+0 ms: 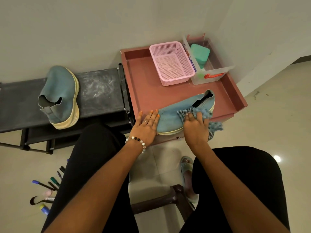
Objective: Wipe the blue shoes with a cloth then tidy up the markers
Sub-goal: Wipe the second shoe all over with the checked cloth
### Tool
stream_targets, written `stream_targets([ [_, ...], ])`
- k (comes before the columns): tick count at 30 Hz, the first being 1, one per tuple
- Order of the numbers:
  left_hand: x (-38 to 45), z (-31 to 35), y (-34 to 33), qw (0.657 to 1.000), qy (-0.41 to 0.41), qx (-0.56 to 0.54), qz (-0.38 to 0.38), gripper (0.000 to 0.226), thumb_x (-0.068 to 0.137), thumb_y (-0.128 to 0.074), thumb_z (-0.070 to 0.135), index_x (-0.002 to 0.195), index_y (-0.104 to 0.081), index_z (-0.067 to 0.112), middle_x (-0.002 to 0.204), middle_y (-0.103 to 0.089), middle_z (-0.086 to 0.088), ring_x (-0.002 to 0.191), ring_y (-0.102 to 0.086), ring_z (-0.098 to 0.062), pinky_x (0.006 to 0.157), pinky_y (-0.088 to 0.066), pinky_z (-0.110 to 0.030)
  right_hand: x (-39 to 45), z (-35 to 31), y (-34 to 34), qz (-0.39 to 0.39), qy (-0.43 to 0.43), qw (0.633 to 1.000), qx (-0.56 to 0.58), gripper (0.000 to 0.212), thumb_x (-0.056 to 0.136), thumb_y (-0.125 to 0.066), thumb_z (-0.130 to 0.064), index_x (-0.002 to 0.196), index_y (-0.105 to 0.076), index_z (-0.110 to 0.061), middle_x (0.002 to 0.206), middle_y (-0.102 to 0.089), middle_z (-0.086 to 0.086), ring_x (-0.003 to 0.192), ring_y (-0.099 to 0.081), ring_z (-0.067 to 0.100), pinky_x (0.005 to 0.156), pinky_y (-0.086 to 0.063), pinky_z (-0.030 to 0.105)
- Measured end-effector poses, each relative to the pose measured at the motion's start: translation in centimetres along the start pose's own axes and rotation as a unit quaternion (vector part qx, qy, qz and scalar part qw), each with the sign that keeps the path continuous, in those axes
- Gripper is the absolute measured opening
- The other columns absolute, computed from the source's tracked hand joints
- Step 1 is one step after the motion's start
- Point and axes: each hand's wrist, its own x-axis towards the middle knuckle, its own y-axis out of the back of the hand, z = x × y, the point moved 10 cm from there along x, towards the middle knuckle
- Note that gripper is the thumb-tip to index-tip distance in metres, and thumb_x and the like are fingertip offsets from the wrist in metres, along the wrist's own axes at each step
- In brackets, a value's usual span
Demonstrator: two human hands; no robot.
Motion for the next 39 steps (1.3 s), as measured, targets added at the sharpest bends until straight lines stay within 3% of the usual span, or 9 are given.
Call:
stream_targets([
  [4,-0.1,0.2,0.3,1.000,0.008,-0.002,0.013,0.057,0.095,0.002,0.016,0.151,0.009,0.004,0.158,0.016,-0.012,0.147,0.008,-0.025,0.112,0.010,-0.057,0.0,-5.1,0.7,-0.020,0.022,0.997,0.069,0.037,0.093,-0.042,-0.013,0.128,-0.052,-0.005,0.136,-0.047,0.015,0.132,-0.029,0.033,0.102,-0.030,0.045],
  [10,-0.2,0.1,0.2,1.000,0.018,-0.006,0.010,0.057,0.103,-0.016,0.023,0.149,0.011,0.003,0.157,0.018,-0.012,0.147,0.010,-0.025,0.112,0.012,-0.053,-0.2,-6.8,-0.2,0.001,0.146,0.985,0.097,0.044,0.087,-0.051,-0.011,0.131,-0.051,-0.013,0.132,-0.055,0.004,0.127,-0.038,0.031,0.095,-0.036,0.043],
  [13,-0.2,0.1,0.2,0.999,0.023,-0.019,0.025,0.058,0.104,-0.020,0.023,0.149,0.011,0.004,0.158,0.017,-0.012,0.147,0.006,-0.025,0.112,0.013,-0.053,1.1,-0.5,0.2,0.049,0.067,0.996,-0.029,0.036,0.081,-0.058,-0.009,0.116,-0.065,-0.013,0.116,-0.066,0.005,0.122,-0.047,0.032,0.090,-0.041,0.042],
  [16,0.0,0.1,0.2,0.999,0.026,-0.025,0.031,0.058,0.104,-0.020,0.022,0.150,0.009,0.004,0.158,0.015,-0.012,0.148,0.005,-0.025,0.112,0.014,-0.054,2.8,3.4,0.0,0.003,-0.009,0.999,-0.046,0.028,0.088,-0.049,-0.007,0.113,-0.063,-0.007,0.117,-0.062,0.010,0.131,-0.033,0.034,0.094,-0.034,0.041],
  [21,0.1,0.3,0.2,0.999,0.020,-0.021,0.029,0.056,0.102,-0.015,0.019,0.150,0.008,0.003,0.158,0.015,-0.014,0.147,0.006,-0.026,0.112,0.011,-0.055,2.1,-0.9,0.1,-0.029,-0.033,0.999,0.010,0.027,0.091,-0.047,-0.012,0.109,-0.067,-0.010,0.114,-0.063,0.015,0.132,-0.028,0.037,0.097,-0.034,0.045],
  [27,0.0,0.1,-0.2,1.000,0.020,0.011,-0.009,0.065,0.101,-0.022,0.031,0.148,0.013,0.003,0.157,0.020,-0.013,0.146,0.012,-0.024,0.113,0.012,-0.053,0.1,-9.1,-0.7,-0.025,0.070,0.985,0.156,0.041,0.088,-0.050,-0.016,0.128,-0.050,-0.008,0.130,-0.051,0.012,0.126,-0.033,0.032,0.097,-0.036,0.043],
  [31,0.0,0.2,0.0,1.000,0.020,-0.006,0.011,0.060,0.103,-0.018,0.029,0.149,0.011,0.003,0.157,0.017,-0.012,0.147,0.009,-0.025,0.114,0.010,-0.054,0.4,-4.5,-0.7,0.041,0.225,0.972,0.050,0.068,0.057,-0.078,-0.008,0.122,-0.062,-0.018,0.123,-0.064,0.000,0.105,-0.057,0.033,0.077,-0.049,0.042],
  [35,0.2,0.1,-0.2,1.000,0.021,-0.012,0.009,0.064,0.104,-0.022,0.034,0.148,0.014,0.004,0.158,0.016,-0.011,0.147,0.008,-0.024,0.115,0.010,-0.053,3.0,3.0,-1.2,0.058,0.153,0.986,0.040,0.061,0.071,-0.062,0.004,0.129,-0.057,-0.012,0.130,-0.060,0.004,0.122,-0.048,0.037,0.084,-0.040,0.049],
  [39,0.1,0.2,0.1,0.999,0.025,-0.015,0.015,0.060,0.104,-0.019,0.028,0.149,0.011,0.004,0.158,0.015,-0.012,0.147,0.006,-0.025,0.114,0.011,-0.054,2.4,0.8,-1.5,0.077,-0.034,0.992,0.092,0.047,0.086,-0.048,-0.002,0.132,-0.048,0.003,0.138,-0.049,0.019,0.134,-0.031,0.043,0.100,-0.031,0.057],
])
